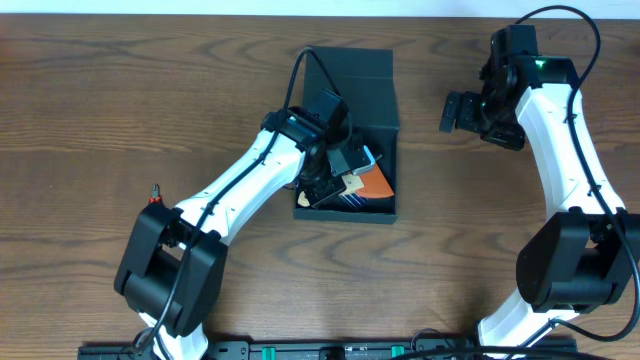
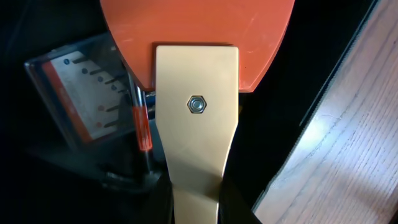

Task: Pack container
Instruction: 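Lift the scraper with the left gripper and lower it into the box, then release the scraper and move the left gripper over the red pliers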

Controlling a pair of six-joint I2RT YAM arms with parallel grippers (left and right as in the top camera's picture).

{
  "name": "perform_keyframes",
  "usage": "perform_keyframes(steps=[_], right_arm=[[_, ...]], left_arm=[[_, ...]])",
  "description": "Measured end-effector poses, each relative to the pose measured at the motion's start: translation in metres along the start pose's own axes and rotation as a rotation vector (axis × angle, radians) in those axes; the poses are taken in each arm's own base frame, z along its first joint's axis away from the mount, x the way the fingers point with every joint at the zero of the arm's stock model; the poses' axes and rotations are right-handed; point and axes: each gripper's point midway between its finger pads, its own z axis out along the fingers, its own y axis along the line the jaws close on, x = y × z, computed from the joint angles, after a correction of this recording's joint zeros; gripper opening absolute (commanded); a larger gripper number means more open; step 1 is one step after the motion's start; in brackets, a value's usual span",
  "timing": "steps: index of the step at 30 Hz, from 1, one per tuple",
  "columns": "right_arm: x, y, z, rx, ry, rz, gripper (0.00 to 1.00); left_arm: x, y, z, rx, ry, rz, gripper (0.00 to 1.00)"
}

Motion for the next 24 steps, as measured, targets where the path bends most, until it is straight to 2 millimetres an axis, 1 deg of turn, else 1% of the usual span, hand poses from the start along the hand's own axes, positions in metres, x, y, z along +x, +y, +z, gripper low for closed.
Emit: perform_keyframes(steps=[11, 12, 13, 14, 16, 17, 18, 20, 24], right_arm=[[0.0016, -0.0004, 0.0, 0.002, 0.007, -0.003, 0.99], [0.0016, -0.0005, 0.0, 0.002, 0.007, -0.003, 0.99], [0.0016, -0.0004, 0.0, 0.002, 0.007, -0.003, 0.99], [0.0016, -0.0005, 0.0, 0.002, 0.007, -0.003, 0.99], [0.0016, -0.0005, 0.0, 0.002, 0.007, -0.003, 0.99], [0.0016, -0.0005, 0.0, 0.002, 0.007, -0.003, 0.99], [0.0016, -0.0005, 0.0, 0.002, 0.007, -0.003, 0.99], [0.0016, -0.0005, 0.0, 0.002, 0.007, -0.003, 0.99], [0.0016, -0.0005, 0.0, 0.002, 0.007, -0.003, 0.99]], left_arm=[[-0.0018, 0.0013, 0.0008, -0.003, -0.006, 0.006, 0.06], [-0.0018, 0.0013, 0.0008, -0.004, -0.007, 0.006, 0.13], [-0.0019, 0.0014, 0.0008, -0.004, -0.007, 0.008, 0.29], [-0.002, 0.0015, 0.0008, -0.005, -0.007, 0.012, 0.38], [-0.003, 0.0012, 0.0008, -0.002, -0.012, 0.018, 0.62], [-0.0033, 0.0009, 0.0008, 0.0, -0.014, 0.021, 0.7], [-0.0034, 0.0008, 0.0008, 0.0, -0.014, 0.024, 0.75], [-0.0036, 0.0005, 0.0008, 0.002, -0.015, 0.023, 0.78], [-0.0037, 0.0003, 0.0008, 0.003, -0.016, 0.022, 0.78]])
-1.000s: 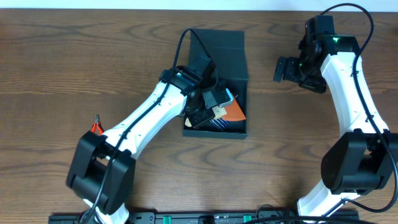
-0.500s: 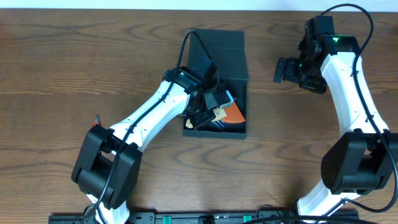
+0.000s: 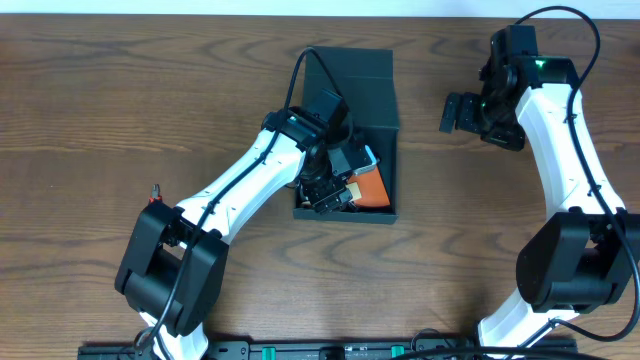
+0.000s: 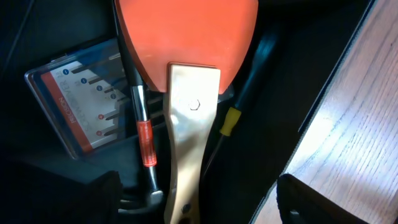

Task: Pack container
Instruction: 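Release the scraper and move the left gripper over the red pliers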

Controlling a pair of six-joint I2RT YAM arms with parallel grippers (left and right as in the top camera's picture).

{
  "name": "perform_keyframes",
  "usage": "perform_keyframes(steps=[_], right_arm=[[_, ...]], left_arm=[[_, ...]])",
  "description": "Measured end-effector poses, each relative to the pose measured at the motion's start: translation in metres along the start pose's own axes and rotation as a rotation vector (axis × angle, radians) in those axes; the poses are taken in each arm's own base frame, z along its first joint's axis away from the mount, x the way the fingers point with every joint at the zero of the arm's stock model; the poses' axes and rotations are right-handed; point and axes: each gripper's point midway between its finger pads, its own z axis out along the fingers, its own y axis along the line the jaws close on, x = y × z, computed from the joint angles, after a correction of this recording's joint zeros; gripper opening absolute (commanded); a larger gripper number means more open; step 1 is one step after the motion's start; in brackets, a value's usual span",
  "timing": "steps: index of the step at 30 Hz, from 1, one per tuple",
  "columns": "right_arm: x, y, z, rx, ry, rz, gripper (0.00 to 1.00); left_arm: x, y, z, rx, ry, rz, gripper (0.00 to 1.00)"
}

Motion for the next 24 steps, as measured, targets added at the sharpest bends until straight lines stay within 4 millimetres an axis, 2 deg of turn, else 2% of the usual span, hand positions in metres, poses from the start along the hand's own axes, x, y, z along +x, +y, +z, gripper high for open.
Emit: perform_keyframes(steps=[7, 9, 13, 15, 16, 20, 22, 24], right_arm=[[0.0, 0.0, 0.0, 0.0, 0.0, -0.004, 0.99], [0.0, 0.0, 0.0, 0.0, 0.0, -0.007, 0.99], [0.0, 0.0, 0.0, 0.0, 0.0, -0.011, 0.99], [0.0, 0.0, 0.0, 0.0, 0.0, -0.012, 0.99], [0.0, 0.0, 0.0, 0.001, -0.001, -0.012, 0.99], [-0.001, -0.002, 0.0, 0.012, -0.004, -0.014, 0.99], [-0.001, -0.003, 0.0, 0.015, -0.007, -0.015, 0.99], [-0.003, -0.003, 0.0, 0.016, -0.014, -0.015, 0.99]], left_arm=[[0.002, 0.001, 0.0, -0.006, 0.01, -0.011, 0.79], [0.007, 0.004, -0.001, -0.029, 0.032, -0.039, 0.82], [0.018, 0.016, -0.017, -0.124, 0.066, -0.146, 0.87], [0.024, 0.023, -0.042, -0.182, 0.049, -0.214, 0.9], [0.027, 0.028, -0.061, -0.221, 0.021, -0.255, 0.91], [0.045, 0.049, -0.154, -0.384, -0.155, -0.451, 0.98], [0.071, 0.059, -0.204, -0.487, -0.236, -0.577, 1.0], [0.105, 0.064, -0.24, -0.583, -0.269, -0.713, 0.99]])
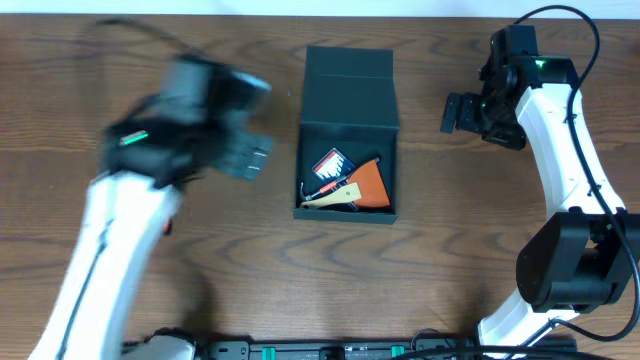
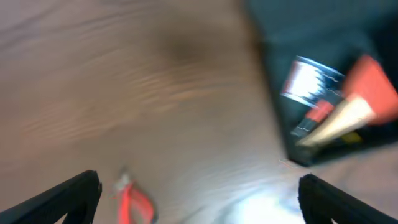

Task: Pack container
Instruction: 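Release the scraper and move the left gripper over the red pliers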

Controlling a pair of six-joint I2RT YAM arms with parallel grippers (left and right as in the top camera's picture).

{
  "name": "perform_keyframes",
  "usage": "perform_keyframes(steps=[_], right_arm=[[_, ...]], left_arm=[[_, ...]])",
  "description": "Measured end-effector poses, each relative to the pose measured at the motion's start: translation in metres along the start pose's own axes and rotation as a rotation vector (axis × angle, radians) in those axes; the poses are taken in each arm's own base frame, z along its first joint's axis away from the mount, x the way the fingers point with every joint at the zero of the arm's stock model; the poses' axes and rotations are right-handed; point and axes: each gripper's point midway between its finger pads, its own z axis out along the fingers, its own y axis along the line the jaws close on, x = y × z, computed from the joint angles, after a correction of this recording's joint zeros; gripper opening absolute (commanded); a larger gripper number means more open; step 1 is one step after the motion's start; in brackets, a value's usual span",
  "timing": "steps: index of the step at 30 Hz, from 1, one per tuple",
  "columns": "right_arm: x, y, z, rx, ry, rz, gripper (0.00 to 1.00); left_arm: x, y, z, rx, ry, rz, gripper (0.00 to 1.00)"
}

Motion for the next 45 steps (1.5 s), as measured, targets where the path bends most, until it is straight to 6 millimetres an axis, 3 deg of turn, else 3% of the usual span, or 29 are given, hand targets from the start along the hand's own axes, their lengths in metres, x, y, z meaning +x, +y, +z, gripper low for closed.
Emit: perform_keyframes(steps=[2, 5, 7, 10, 17, 20, 23, 34, 45], right_arm=[[-0.003, 0.001, 0.0, -0.002, -0.01, -0.004, 0.99], [-0.005, 0.001, 0.0, -0.005, -0.021, -0.007, 0.99], [-0.007, 0.002, 0.0, -0.007, -0.027, -0.007, 0.99], [-0.01, 0.002, 0.0, -0.01, -0.039, -0.008, 0.99], [-0.014, 0.004, 0.0, -0.014, -0.056, -0.008, 0.99], [-0.014, 0.004, 0.0, -0.014, -0.056, -0.008, 0.99], [-0.014, 0.003, 0.0, -0.014, -0.056, -0.008, 0.99], [-0.014, 0.003, 0.0, -0.014, -0.056, -0.008, 0.99], [-0.014, 0.004, 0.0, -0.014, -0.056, -0.008, 0.99]], left_arm=[[0.018, 0.045, -0.023, -0.116, -0.004, -0.142, 0.99], [0.038, 0.096, -0.037, -0.223, -0.005, -0.313, 0.99], [0.052, 0.115, -0.036, -0.249, 0.014, -0.393, 0.99], [0.077, 0.129, -0.018, -0.246, 0.081, -0.455, 0.98], [0.13, 0.114, 0.07, -0.134, 0.261, -0.48, 0.99], [0.148, 0.104, 0.095, -0.098, 0.318, -0.478, 0.99], [0.159, 0.1, 0.109, -0.08, 0.359, -0.482, 0.99], [0.172, 0.092, 0.153, -0.002, 0.441, -0.494, 0.99], [0.174, 0.073, 0.175, 0.043, 0.488, -0.455, 0.99]])
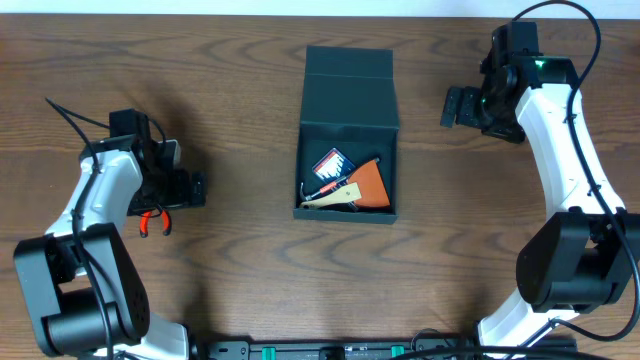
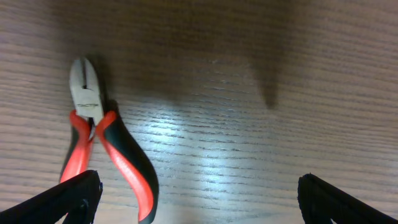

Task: Pack container
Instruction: 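Release the scraper and move the left gripper over the red pliers, then lower the left gripper and grasp the red pliers by the handles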

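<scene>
The black container (image 1: 347,140) stands open mid-table, its lid folded back. Inside lie an orange scraper with a tan handle (image 1: 358,186), a bit card (image 1: 331,162) and a red-handled screwdriver. Red-and-black pliers (image 1: 152,222) lie on the wood at the far left. In the left wrist view the pliers (image 2: 102,146) lie left of centre, jaws pointing away. My left gripper (image 1: 186,188) (image 2: 199,211) hovers open just beside them, and its left fingertip (image 2: 65,202) sits near the handles. My right gripper (image 1: 456,107) hangs right of the lid, holding nothing visible.
Bare brown wood (image 1: 240,70) surrounds the container on all sides. A black rail runs along the table's front edge (image 1: 320,350). The left arm's cable arcs over the far left.
My left arm was a blur at the upper left, clear of the container. Now it sits still low over the pliers at the far left, jaws open. The right arm barely shifted.
My left gripper was inside the container, shut on the scraper's tan handle. Then it stood open above the scraper, which lay in the container. Then the arm was out to the left, and now it is at the pliers. The right arm stayed by the lid.
</scene>
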Controlling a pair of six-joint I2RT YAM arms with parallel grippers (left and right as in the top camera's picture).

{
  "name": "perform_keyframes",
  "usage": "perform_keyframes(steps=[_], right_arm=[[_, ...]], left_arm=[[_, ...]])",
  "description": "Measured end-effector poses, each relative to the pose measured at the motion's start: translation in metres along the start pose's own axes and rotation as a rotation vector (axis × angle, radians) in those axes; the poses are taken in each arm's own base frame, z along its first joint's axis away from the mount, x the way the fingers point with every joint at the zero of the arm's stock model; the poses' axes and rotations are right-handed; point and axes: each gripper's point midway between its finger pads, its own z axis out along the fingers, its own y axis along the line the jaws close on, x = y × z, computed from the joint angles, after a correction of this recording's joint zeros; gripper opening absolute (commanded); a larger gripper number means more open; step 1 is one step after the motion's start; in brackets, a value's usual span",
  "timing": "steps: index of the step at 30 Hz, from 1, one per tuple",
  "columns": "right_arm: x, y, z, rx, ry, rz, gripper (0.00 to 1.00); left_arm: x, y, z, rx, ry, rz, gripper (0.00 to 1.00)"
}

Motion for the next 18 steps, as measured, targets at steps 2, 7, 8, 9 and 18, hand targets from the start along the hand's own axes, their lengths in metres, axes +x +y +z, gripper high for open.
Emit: perform_keyframes(steps=[2, 7, 8, 9, 18], right_arm=[[0.0, 0.0, 0.0, 0.0, 0.0, 0.0, 0.99], [0.0, 0.0, 0.0, 0.0, 0.0, 0.0, 0.99], [0.0, 0.0, 0.0, 0.0, 0.0, 0.0, 0.99], [0.0, 0.0, 0.0, 0.0, 0.0, 0.0, 0.99], [0.001, 0.0, 0.0, 0.001, 0.005, 0.0, 0.99]], left_arm=[[0.0, 0.0, 0.002, 0.001, 0.005, -0.001, 0.99], [0.0, 0.0, 0.002, 0.004, 0.005, -0.001, 0.99], [0.001, 0.0, 0.002, 0.004, 0.006, -0.001, 0.99], [0.001, 0.0, 0.002, 0.004, 0.008, -0.002, 0.99], [0.022, -0.001, 0.022, 0.011, 0.043, -0.01, 0.99]])
